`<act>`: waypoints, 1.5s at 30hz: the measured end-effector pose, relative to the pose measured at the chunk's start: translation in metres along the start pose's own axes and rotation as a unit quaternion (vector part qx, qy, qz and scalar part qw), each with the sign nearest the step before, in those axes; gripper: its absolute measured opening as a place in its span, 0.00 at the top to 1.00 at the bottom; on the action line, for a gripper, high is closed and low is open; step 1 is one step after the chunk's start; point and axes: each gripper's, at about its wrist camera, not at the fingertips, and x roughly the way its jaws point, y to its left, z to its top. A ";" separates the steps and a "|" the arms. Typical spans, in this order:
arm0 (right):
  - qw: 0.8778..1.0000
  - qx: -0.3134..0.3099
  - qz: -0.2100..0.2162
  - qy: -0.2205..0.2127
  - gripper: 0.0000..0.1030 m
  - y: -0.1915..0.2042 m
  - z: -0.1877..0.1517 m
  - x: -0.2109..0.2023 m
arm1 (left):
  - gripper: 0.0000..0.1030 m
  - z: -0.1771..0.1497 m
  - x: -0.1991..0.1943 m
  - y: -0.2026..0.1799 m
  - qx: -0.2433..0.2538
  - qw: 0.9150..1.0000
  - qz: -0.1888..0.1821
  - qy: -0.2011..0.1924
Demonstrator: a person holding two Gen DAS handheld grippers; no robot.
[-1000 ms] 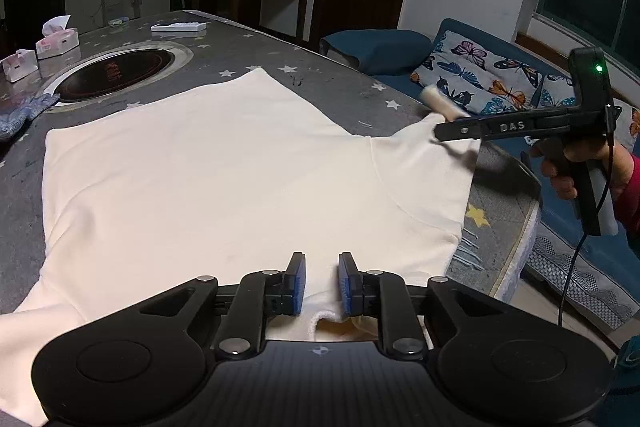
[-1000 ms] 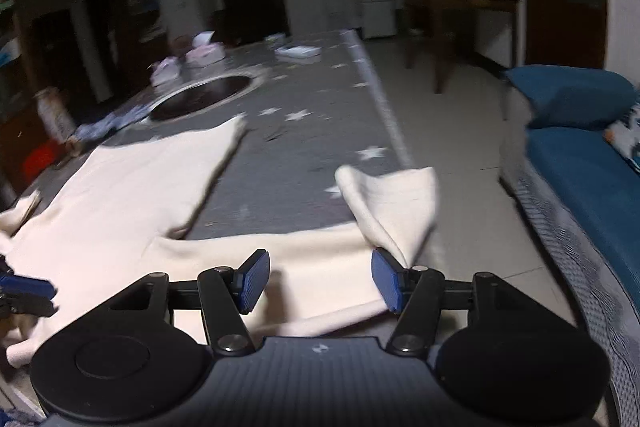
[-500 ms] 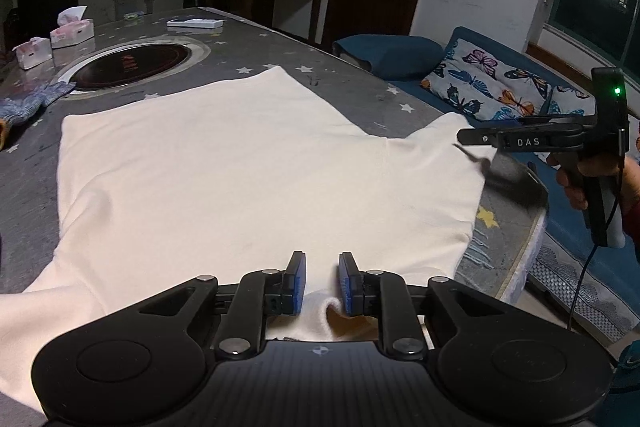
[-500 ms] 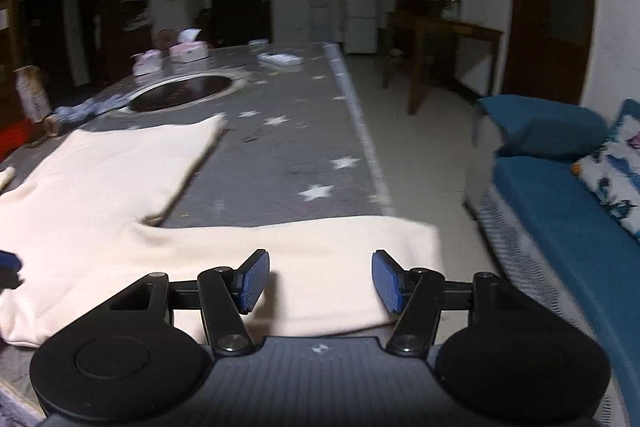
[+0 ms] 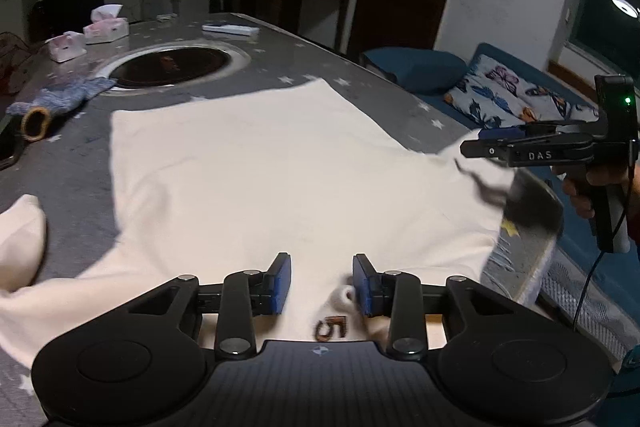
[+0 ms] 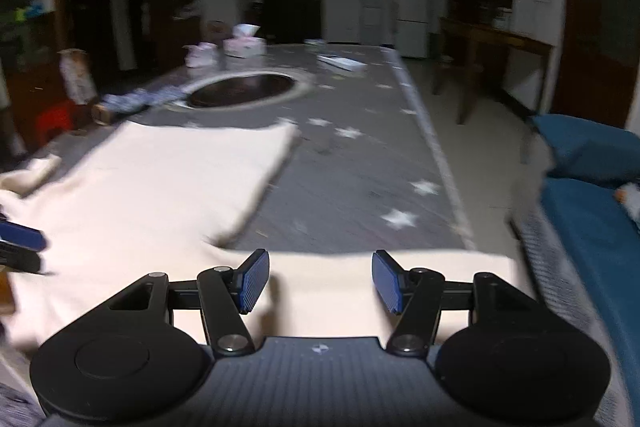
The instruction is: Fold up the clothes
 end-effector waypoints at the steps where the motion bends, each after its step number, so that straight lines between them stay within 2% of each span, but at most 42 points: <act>1: 1.000 -0.001 0.015 0.002 0.44 0.004 0.004 0.003 | 0.64 0.003 -0.001 0.004 -0.004 1.000 0.006 -0.003; 6: 0.997 -0.030 0.075 0.017 0.44 0.032 0.024 0.033 | 0.64 0.015 0.003 0.025 -0.033 0.999 0.024 -0.019; 10: 0.993 -0.052 0.096 0.039 0.44 0.051 0.035 0.061 | 0.62 0.022 0.009 0.042 -0.052 0.998 0.030 -0.016; 14: 0.992 -0.069 0.092 0.052 0.43 0.061 0.037 0.082 | 0.62 0.015 0.019 0.056 -0.059 0.997 0.046 0.001; 22: 0.990 -0.080 0.102 0.049 0.41 0.069 0.047 0.101 | 0.63 0.007 0.009 0.081 -0.101 0.993 0.058 -0.013; 26: 0.990 -0.083 0.104 0.048 0.39 0.074 0.052 0.108 | 0.63 0.008 0.011 0.080 -0.083 0.993 0.076 -0.016; 30: 0.990 -0.087 0.106 0.046 0.38 0.079 0.057 0.115 | 0.61 0.008 0.006 0.082 -0.084 0.994 0.065 -0.017; 32: 0.989 -0.088 0.107 0.046 0.38 0.081 0.059 0.118 | 0.61 0.008 -0.004 0.085 -0.086 0.995 0.050 -0.031; 34: 0.989 -0.090 0.108 0.045 0.38 0.084 0.061 0.121 | 0.61 0.008 -0.018 0.090 -0.087 0.993 0.058 -0.054; 38: 0.988 -0.093 0.112 0.042 0.38 0.088 0.064 0.121 | 0.61 0.010 -0.036 0.124 -0.132 0.979 0.135 -0.075; 42: 0.987 -0.100 0.125 0.029 0.38 0.090 0.060 0.099 | 0.61 0.009 -0.037 0.167 -0.195 0.953 0.222 -0.074; 45: 0.983 -0.114 0.139 0.019 0.39 0.097 0.057 0.082 | 0.61 0.008 -0.025 0.186 -0.209 0.950 0.228 -0.053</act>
